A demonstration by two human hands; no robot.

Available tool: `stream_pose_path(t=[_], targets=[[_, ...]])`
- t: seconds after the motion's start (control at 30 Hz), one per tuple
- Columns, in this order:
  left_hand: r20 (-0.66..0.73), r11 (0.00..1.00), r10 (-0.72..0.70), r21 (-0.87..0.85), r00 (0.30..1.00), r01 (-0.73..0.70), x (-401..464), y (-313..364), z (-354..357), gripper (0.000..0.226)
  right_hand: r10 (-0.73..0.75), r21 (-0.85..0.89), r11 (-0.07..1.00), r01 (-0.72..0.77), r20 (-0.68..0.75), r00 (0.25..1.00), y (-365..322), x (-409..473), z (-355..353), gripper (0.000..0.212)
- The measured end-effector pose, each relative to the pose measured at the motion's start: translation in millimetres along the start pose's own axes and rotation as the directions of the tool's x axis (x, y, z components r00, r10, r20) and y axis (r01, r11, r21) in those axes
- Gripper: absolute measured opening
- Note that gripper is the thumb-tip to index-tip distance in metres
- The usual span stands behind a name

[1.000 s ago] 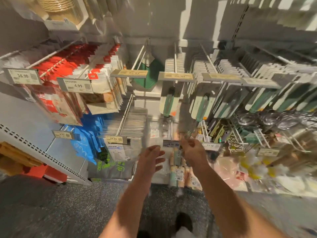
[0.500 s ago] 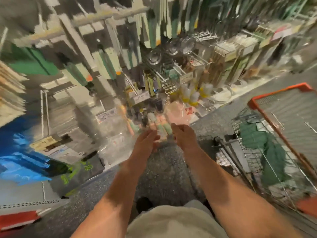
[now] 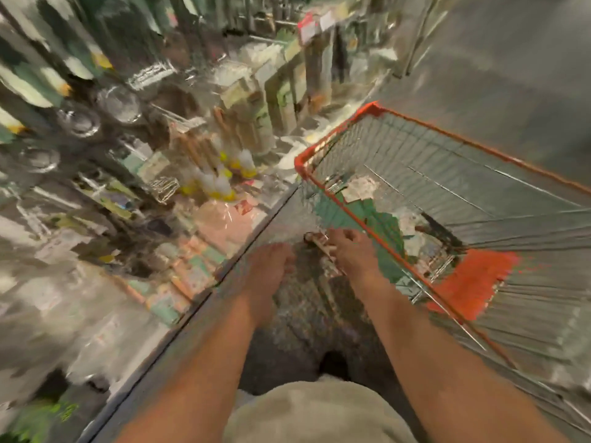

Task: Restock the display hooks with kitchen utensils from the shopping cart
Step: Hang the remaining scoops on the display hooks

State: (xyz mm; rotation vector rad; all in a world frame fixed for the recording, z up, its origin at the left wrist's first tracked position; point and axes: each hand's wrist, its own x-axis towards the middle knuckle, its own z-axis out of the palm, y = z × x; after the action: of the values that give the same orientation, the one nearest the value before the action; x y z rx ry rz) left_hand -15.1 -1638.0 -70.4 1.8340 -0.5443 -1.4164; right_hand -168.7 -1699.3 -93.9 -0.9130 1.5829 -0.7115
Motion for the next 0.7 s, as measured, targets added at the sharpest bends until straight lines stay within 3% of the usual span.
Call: stream_pose_path(t=[0.17,0.33,0.53,0.7], targets=[[0.167,0.981,0.033,0.183,0.985,-0.064,19,19,93,0.016,0.164,0.142,0.979,-0.149,-0.102,0.981,21,27,-92,0.022],[0.297,0.949,0.019,0.294,0.955,-0.111,51,39,159,0.013,0.307,0.341,0.901,-0.269,-0.064,0.950,37,50,-136,0.022],[0.410,0.820,-0.031,0.532,0.911,-0.211,123,67,228,0.009,0.404,0.374,0.880,-0.294,-0.263,0.876,61,100,-170,0.021],[0.414,0.710,-0.164,0.679,0.895,-0.184,180,61,247,0.005,0.504,0.374,0.849,-0.373,-0.364,0.783,70,121,-193,0.029]])
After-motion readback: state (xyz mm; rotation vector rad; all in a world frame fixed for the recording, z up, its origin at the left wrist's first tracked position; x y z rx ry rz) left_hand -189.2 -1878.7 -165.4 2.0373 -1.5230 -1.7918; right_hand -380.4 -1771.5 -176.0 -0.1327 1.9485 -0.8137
